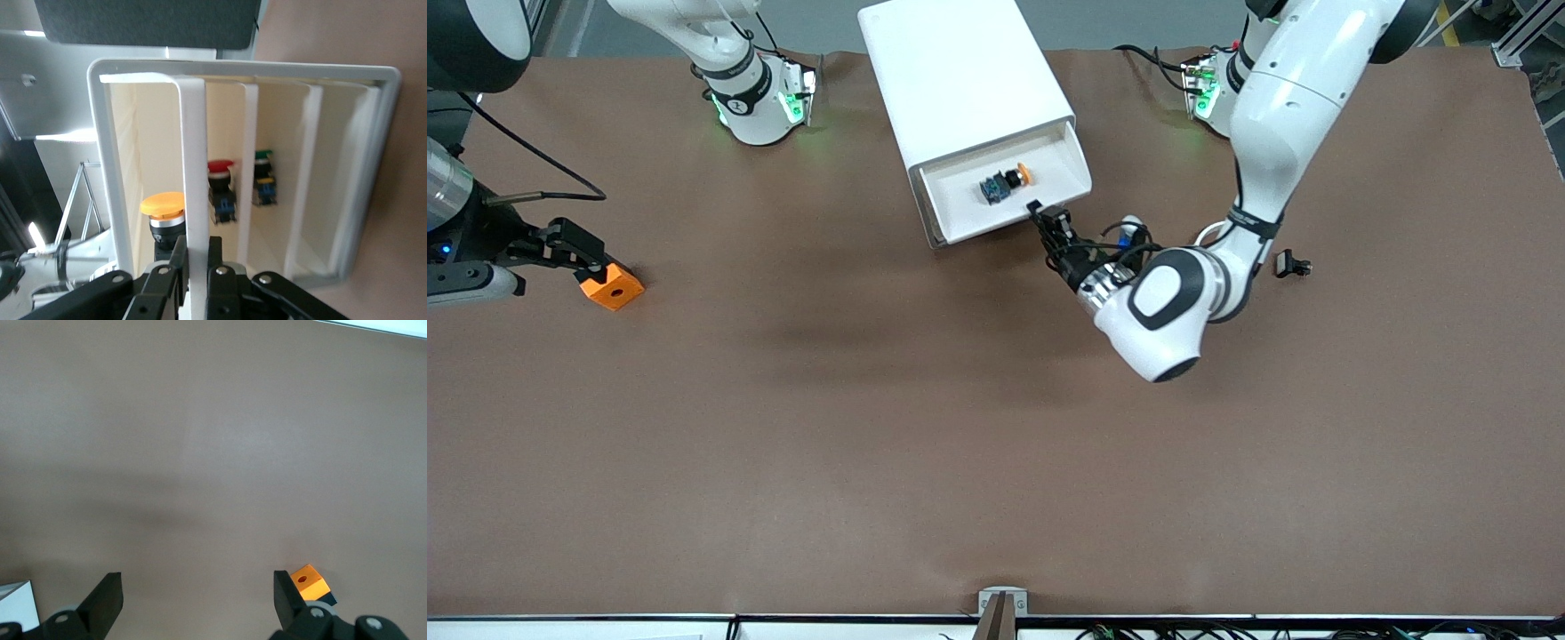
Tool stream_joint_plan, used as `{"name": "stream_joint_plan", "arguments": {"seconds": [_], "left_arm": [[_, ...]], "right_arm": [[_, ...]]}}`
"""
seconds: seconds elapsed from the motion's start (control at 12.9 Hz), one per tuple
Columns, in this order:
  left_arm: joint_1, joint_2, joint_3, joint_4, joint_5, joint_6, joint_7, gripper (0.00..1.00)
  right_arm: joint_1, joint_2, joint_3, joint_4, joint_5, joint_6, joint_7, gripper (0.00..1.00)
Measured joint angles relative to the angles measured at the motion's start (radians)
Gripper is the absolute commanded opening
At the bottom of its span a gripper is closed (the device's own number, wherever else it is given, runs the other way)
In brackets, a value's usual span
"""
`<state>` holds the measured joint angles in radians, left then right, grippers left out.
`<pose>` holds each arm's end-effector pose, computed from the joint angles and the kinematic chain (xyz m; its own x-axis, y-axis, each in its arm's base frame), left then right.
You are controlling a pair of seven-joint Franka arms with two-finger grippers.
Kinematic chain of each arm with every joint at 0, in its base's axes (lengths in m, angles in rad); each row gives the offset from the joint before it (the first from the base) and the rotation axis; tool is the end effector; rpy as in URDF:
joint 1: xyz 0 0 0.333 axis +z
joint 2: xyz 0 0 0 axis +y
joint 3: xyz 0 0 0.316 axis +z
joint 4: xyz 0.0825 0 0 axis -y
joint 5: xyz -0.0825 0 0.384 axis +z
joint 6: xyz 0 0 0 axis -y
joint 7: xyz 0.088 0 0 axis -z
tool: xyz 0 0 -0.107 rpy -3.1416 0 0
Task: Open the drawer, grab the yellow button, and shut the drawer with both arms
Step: 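Pull the top drawer open with the left gripper, then release the handle with the left gripper while the right gripper reaches the drawer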
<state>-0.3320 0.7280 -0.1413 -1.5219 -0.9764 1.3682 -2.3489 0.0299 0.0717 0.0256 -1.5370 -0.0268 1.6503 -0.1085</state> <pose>0.5244 -0.3660 0.2560 -0.5565 0.8307 -0.0185 0.1975 0.1106 -0.9740 0.5834 0.0292 0.6070 0.9855 0.1652 0.0386 0.1641 -0.9860 0.0293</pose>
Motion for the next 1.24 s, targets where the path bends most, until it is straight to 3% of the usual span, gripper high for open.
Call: {"name": "stream_joint_plan", "arguments": {"seconds": [0.23, 0.31, 0.39, 0.93, 1.24], "left_arm": [[0.049, 0.000, 0.000, 0.014, -0.016, 0.022, 0.000, 0.29], [0.057, 0.000, 0.001, 0.020, -0.017, 0.026, 0.000, 0.60], [0.066, 0.000, 0.002, 0.025, -0.017, 0.026, 0.000, 1.00], [0.123, -0.001, 0.007, 0.129, -0.017, 0.028, 0.006, 1.00], [0.214, -0.005, 0.028, 0.260, -0.018, 0.028, 0.049, 1.00]], "right_arm": [[0.051, 0.009, 0.003, 0.001, 0.000, 0.002, 0.000, 1.00], [0.066, 0.013, 0.003, 0.002, 0.000, 0.006, 0.001, 1.00], [0.077, 0.015, 0.004, 0.004, 0.001, 0.007, 0.001, 1.00], [0.113, 0.017, 0.004, 0.010, 0.003, -0.076, 0.010, 1.00], [0.198, 0.017, 0.006, 0.010, 0.005, -0.135, 0.267, 1.00]]}}
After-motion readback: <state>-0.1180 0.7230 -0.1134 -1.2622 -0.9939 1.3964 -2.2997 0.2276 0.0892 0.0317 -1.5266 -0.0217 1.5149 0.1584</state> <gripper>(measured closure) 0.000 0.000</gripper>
